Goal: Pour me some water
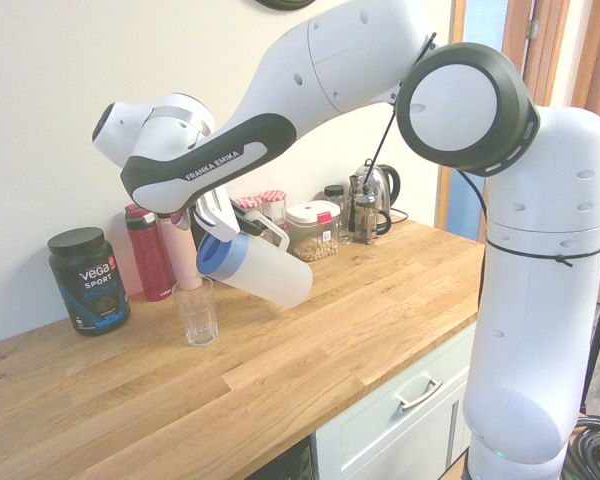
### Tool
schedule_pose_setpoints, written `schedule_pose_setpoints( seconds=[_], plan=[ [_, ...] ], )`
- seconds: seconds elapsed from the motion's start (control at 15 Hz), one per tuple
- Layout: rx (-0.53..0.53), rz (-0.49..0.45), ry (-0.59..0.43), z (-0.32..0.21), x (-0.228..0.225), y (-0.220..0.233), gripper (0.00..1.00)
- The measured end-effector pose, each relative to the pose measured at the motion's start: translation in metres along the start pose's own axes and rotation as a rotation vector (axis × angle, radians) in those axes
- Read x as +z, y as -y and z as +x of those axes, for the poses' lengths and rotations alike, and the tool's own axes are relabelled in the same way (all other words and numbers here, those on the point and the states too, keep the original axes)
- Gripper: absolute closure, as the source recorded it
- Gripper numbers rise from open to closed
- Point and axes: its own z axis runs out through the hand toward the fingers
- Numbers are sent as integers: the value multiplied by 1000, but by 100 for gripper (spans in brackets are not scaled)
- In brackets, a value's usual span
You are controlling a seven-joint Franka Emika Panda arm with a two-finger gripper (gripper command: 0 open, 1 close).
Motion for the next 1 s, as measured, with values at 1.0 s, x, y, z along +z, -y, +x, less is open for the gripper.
schedule_pose_setpoints(
  seconds=[1.0],
  plan=[
    [625, 638, -16, -126, 155, -203, 100]
  ],
)
